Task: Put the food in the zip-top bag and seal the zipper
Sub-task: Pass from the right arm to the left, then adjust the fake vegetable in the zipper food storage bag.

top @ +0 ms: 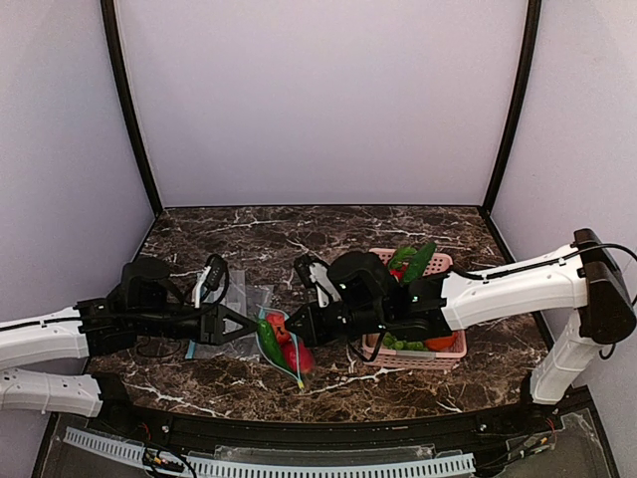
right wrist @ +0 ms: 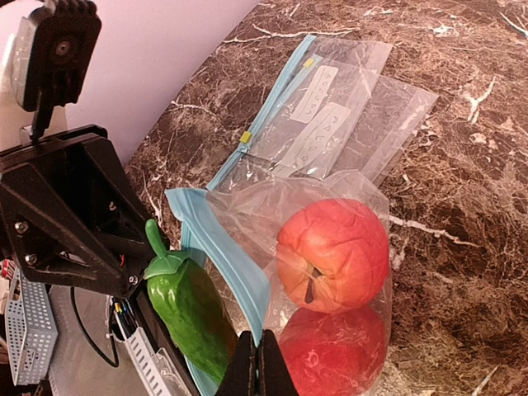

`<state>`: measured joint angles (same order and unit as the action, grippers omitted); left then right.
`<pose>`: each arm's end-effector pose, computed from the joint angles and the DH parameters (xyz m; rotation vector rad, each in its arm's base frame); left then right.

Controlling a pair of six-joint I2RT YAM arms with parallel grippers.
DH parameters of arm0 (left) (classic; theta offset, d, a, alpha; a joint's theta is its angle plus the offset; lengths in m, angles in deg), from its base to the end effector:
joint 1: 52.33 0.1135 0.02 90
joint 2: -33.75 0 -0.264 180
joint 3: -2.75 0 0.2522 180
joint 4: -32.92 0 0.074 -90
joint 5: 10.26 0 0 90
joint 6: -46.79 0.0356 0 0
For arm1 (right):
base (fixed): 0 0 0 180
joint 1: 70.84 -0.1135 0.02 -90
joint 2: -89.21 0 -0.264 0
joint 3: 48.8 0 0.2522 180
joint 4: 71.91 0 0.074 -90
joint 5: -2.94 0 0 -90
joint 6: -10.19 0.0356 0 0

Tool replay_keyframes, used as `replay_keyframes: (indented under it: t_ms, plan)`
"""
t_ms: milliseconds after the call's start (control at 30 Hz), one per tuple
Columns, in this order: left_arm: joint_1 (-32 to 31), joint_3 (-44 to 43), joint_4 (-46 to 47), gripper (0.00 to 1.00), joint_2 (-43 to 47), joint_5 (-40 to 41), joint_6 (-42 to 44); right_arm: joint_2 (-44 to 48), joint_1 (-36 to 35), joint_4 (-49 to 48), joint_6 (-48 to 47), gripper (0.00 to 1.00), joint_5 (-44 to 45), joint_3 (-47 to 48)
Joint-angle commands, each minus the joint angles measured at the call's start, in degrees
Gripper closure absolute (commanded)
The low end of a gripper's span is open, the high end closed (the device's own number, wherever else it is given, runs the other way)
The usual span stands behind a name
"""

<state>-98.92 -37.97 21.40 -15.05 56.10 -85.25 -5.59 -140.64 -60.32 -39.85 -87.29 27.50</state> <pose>0.1245 -0.1524 0.2409 0.4001 2.1230 -1.3733 0.1297 0.3530 0.2416 -0.5990 2.2375 1.0945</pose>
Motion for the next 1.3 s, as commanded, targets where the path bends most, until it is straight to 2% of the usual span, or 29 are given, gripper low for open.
replay_keyframes:
  t_ms: [0, 200, 633, 667, 733, 800, 933, 1000, 1167, 1267]
  plan:
    - [0.4, -1.2, -3.0, 0.74, -1.4, 1.3, 1.3, 1.2, 0.2, -2.4, 0.2, 1.00, -1.3, 0.3]
    - [0.3, -2.0, -1.0, 0.72, -3.7, 0.2, 1.6, 0.7, 0.2, -2.5, 0.2, 1.00, -2.1, 0.6]
    - [0.4, -2.1, 4.0, 0.72, -8.6, -0.9, 1.6, -0.6, 0.2, -4.4, 0.7, 1.00, -3.4, 0.7]
    - [0.4, -2.1, 4.2, 0.73, -9.0, -1.1, 1.6, -0.5, 0.2, -4.5, 0.7, 1.00, -3.3, 0.7]
    - [0.4, -2.2, 4.8, 0.83, -9.4, -1.7, 1.7, -0.6, 0.2, -4.3, 0.6, 1.00, -2.8, 0.9]
    - [0.4, -2.0, 5.3, 0.97, -9.3, -2.0, 1.7, -0.8, 0.2, -2.7, 0.7, 1.00, -1.4, 1.3]
    - [0.4, -1.6, 5.5, 0.99, -9.1, -1.9, 1.6, -1.0, 0.2, 1.4, 0.7, 0.99, 1.9, 1.9]
    - [0.4, -1.7, 5.3, 0.99, -9.8, -2.2, 1.3, -0.2, 0.2, 2.0, 0.6, 0.93, 1.9, 1.9]
    - [0.4, -3.1, 4.6, 0.99, -11.3, -2.2, -0.2, 3.2, -0.3, 6.5, -0.9, 0.65, 2.1, 2.4]
    - [0.4, -4.6, 1.5, 0.99, -12.3, -1.2, 0.4, 5.5, -2.4, 10.1, -2.0, 0.56, 4.8, 3.9]
